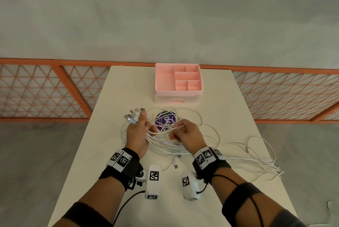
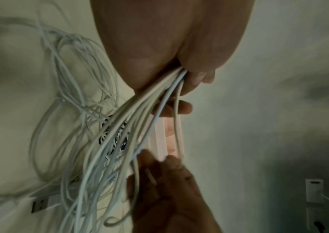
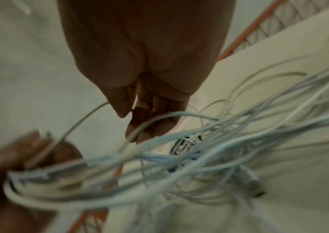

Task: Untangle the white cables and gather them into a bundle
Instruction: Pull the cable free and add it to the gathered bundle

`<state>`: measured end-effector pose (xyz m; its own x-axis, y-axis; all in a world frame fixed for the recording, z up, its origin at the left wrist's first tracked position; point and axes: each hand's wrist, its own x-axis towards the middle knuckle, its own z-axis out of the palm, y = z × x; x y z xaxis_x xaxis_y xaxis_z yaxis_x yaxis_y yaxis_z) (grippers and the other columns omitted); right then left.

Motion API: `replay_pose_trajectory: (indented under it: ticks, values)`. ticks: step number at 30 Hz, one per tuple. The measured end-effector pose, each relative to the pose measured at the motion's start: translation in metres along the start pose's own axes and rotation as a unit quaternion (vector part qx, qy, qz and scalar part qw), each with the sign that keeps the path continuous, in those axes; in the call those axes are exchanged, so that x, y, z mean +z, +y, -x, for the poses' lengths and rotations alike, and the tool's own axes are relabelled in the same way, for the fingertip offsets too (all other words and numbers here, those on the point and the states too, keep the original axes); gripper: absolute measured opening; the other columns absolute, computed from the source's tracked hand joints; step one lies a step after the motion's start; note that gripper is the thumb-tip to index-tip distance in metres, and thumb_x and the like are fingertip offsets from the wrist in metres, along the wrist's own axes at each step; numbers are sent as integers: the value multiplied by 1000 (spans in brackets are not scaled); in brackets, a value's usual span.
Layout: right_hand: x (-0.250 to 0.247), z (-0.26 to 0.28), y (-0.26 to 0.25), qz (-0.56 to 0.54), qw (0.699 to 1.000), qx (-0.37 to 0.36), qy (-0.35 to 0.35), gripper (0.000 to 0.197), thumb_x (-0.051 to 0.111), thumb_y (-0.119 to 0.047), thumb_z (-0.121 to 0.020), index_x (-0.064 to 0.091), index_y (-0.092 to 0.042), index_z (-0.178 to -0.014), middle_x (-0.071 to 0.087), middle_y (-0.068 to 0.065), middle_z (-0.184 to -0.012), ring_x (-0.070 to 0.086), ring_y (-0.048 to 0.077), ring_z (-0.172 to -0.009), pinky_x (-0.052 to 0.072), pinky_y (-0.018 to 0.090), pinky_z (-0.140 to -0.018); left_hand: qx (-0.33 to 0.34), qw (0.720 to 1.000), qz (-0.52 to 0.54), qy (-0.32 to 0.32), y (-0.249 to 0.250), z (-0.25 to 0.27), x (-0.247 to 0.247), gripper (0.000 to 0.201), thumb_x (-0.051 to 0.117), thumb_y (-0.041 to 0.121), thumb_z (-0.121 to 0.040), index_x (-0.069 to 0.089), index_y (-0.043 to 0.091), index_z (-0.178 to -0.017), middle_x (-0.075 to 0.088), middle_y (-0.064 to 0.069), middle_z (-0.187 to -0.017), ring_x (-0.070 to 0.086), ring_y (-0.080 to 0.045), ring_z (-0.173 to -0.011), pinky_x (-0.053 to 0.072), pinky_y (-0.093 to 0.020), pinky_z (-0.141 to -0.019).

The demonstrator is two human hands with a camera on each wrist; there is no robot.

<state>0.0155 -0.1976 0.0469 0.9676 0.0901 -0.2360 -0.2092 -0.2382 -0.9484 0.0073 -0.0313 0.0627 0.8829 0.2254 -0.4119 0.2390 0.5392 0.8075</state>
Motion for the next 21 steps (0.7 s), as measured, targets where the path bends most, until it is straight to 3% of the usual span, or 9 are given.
replay_pose_trajectory:
  ticks: [2, 4, 7, 10, 12, 13, 15, 19, 21]
  values:
    - [0, 1, -22, -157, 988, -16, 4, 10, 59, 8, -89, 62, -2, -92, 72, 25, -91, 70, 28, -78, 56, 37, -74, -12, 1000, 2, -23, 0, -1, 1, 38, 57, 36, -100, 45, 18, -69, 33, 4, -51, 39, -12, -44, 35, -25, -47]
    - [2, 5, -50, -285, 958, -21, -20, 15, 53, 14, -88, 61, 5, -96, 70, 29, -96, 70, 31, -81, 57, 37, -75, -14, 998, -35, -42, -6, -1, 3, 36, 62, 34, -98, 46, 19, -69, 32, 4, -54, 33, -11, -44, 28, -23, -44]
    - [10, 8, -79, -367, 929, -16, -45, 15, 54, 7, -91, 59, 2, -104, 67, 22, -84, 66, 26, -66, 56, 36, -69, -3, 995, -59, -80, -13, 3, 9, 28, 68, 17, -94, 51, 14, -73, 37, 3, -60, 33, -9, -47, 26, -24, -46]
    - [7, -1, -81, -315, 948, 21, 28, 19, 60, 0, -92, 53, -3, -110, 64, 14, -71, 52, 19, -45, 49, 31, -51, 22, 995, -52, -77, -8, 2, 11, 29, 70, 10, -92, 50, 16, -71, 38, 4, -59, 31, -9, -46, 25, -22, -44]
    - [-1, -6, -74, -230, 967, 98, 53, 13, 61, -1, -91, 55, 1, -102, 57, 10, -59, 44, 16, -37, 45, 24, -42, 41, 995, -63, -66, -3, 1, 9, 31, 69, 13, -93, 50, 20, -70, 38, 8, -56, 30, -8, -45, 26, -19, -42]
    - [-6, -6, -69, -184, 971, 150, 38, 7, 62, -3, -91, 57, 2, -93, 52, 7, -51, 42, 16, -36, 43, 21, -39, 47, 995, -72, -60, -1, 1, 8, 32, 69, 15, -93, 50, 22, -68, 35, 9, -54, 29, -8, -45, 27, -19, -42]
    - [-11, -3, -62, -132, 963, 235, -17, 12, 61, -8, -94, 63, 2, -86, 41, 2, -40, 42, 16, -38, 45, 20, -37, 57, 994, -79, -55, -3, -1, 6, 37, 70, 19, -93, 48, 25, -64, 29, 8, -53, 25, -9, -46, 26, -20, -43]
    - [-18, -2, -60, -113, 968, 217, -54, 18, 54, -8, -95, 69, 2, -93, 35, 3, -49, 42, 15, -35, 47, 23, -40, 65, 994, -85, -16, -9, -7, 2, 36, 73, 24, -91, 55, 25, -59, 35, 5, -55, 26, -11, -46, 25, -22, -45]
    - [-22, 0, -62, -125, 973, 177, -81, 20, 52, -8, -92, 69, 1, -87, 37, 5, -52, 47, 21, -42, 49, 28, -50, 63, 996, -68, 2, -6, -12, -1, 16, 76, 27, -88, 73, 20, -74, 47, -4, -70, 30, -10, -46, 30, -21, -41]
